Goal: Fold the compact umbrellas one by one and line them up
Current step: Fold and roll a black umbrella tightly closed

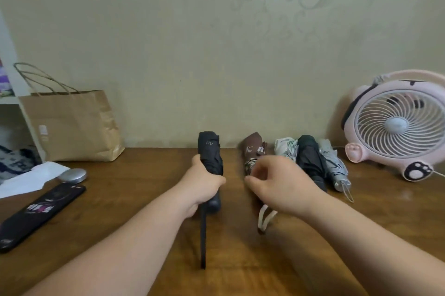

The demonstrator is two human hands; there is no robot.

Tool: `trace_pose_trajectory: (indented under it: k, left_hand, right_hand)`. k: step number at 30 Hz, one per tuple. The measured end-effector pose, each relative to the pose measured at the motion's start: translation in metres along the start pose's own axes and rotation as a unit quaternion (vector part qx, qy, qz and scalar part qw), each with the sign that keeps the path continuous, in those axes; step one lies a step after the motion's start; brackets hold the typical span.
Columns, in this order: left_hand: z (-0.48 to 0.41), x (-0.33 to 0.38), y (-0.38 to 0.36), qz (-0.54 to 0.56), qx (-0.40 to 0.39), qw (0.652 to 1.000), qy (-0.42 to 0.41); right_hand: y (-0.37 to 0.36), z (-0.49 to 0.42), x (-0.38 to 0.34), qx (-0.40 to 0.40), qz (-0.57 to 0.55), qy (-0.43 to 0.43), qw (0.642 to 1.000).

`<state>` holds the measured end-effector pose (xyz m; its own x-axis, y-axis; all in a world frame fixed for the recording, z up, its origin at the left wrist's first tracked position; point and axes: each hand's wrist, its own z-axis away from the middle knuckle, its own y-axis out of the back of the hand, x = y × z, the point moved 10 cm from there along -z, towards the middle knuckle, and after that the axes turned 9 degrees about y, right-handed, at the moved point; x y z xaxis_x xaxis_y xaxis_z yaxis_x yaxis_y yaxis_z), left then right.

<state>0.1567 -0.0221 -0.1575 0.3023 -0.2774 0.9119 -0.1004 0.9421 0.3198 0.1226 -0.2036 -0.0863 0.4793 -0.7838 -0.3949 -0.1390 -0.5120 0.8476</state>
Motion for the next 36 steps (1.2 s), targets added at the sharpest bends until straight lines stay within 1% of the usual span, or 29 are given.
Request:
trace_pose_trajectory:
  k: [2,3,5,7,9,10,11,12,13,15,16,17,18,20,22,26,28,30,33,34,35,36]
  left_hand:
    - [-0.018,0.006,-0.007,-0.011,0.004,1.0,0.006]
    - [-0.026,0.007,-0.01,-0.016,0.009,1.0,0.013]
    - [-0.041,0.009,-0.015,-0.038,0.024,0.999,0.008]
    - [-0.05,0.013,-0.02,-0.072,0.043,0.996,-0.013]
    - [-0.051,0.022,-0.021,-0.144,0.061,0.987,-0.042]
    - [-0.05,0.025,-0.018,-0.202,0.076,0.975,-0.051]
    - [-0.047,0.026,-0.015,-0.273,0.09,0.956,-0.062]
    - [-0.042,0.027,-0.016,-0.342,0.085,0.932,-0.084]
    - [-0.034,0.025,-0.023,-0.396,0.046,0.91,-0.115]
    - [-0.016,0.004,-0.043,-0.446,-0.092,0.879,-0.143]
    - [-0.008,-0.006,-0.046,-0.444,-0.142,0.873,-0.146]
    - [-0.005,-0.012,-0.045,-0.423,-0.163,0.878,-0.154]
    - [-0.007,-0.013,-0.042,-0.394,-0.159,0.889,-0.169]
    - [-0.014,-0.008,-0.033,-0.334,-0.125,0.913,-0.197]
    - [-0.02,-0.006,-0.03,-0.305,-0.108,0.923,-0.207]
    - [-0.027,-0.008,-0.034,-0.305,-0.101,0.924,-0.209]
    - [-0.027,-0.008,-0.033,-0.305,-0.094,0.925,-0.207]
    - [-0.026,-0.007,-0.03,-0.302,-0.082,0.925,-0.215]
    - [-0.024,-0.004,-0.03,-0.335,-0.042,0.915,-0.222]
    - [-0.022,-0.002,-0.031,-0.35,-0.027,0.909,-0.225]
    - [-0.019,0.001,-0.034,-0.362,-0.017,0.903,-0.23]
    - [-0.017,0.003,-0.038,-0.37,-0.018,0.898,-0.237]
  right_hand:
    - [0.004,-0.023,0.008,0.024,0.08,0.013,0.996]
    - [0.0,-0.032,0.015,0.017,0.129,0.006,0.992]
    - [-0.013,-0.043,0.037,-0.026,0.209,-0.041,0.977]
    - [-0.028,-0.048,0.056,-0.063,0.232,-0.076,0.968]
    - [-0.042,-0.051,0.065,-0.086,0.231,-0.082,0.966]
    - [-0.049,-0.051,0.066,-0.096,0.232,-0.077,0.965]
    - [-0.054,-0.05,0.067,-0.102,0.23,-0.074,0.965]
    - [-0.058,-0.049,0.069,-0.105,0.224,-0.074,0.966]
    - [-0.061,-0.047,0.072,-0.11,0.214,-0.075,0.968]
    - [-0.068,-0.043,0.074,-0.136,0.191,-0.075,0.969]
    - [-0.07,-0.042,0.073,-0.151,0.179,-0.073,0.969]
    - [-0.072,-0.041,0.072,-0.163,0.169,-0.069,0.97]
    - [-0.072,-0.041,0.071,-0.168,0.161,-0.066,0.97]
    - [-0.07,-0.04,0.068,-0.16,0.15,-0.052,0.974]
    - [-0.073,-0.041,0.062,-0.142,0.148,-0.03,0.978]
    - [-0.078,-0.05,0.052,-0.081,0.124,-0.002,0.989]
    - [-0.078,-0.052,0.053,-0.074,0.117,0.01,0.99]
    - [-0.079,-0.051,0.055,-0.086,0.12,0.021,0.989]
    - [-0.072,-0.046,0.06,-0.128,0.101,0.023,0.986]
    - [-0.063,-0.046,0.063,-0.115,0.074,0.016,0.99]
    - [-0.046,-0.048,0.067,-0.069,0.051,0.004,0.996]
    - [-0.024,-0.049,0.074,0.009,0.051,-0.015,0.999]
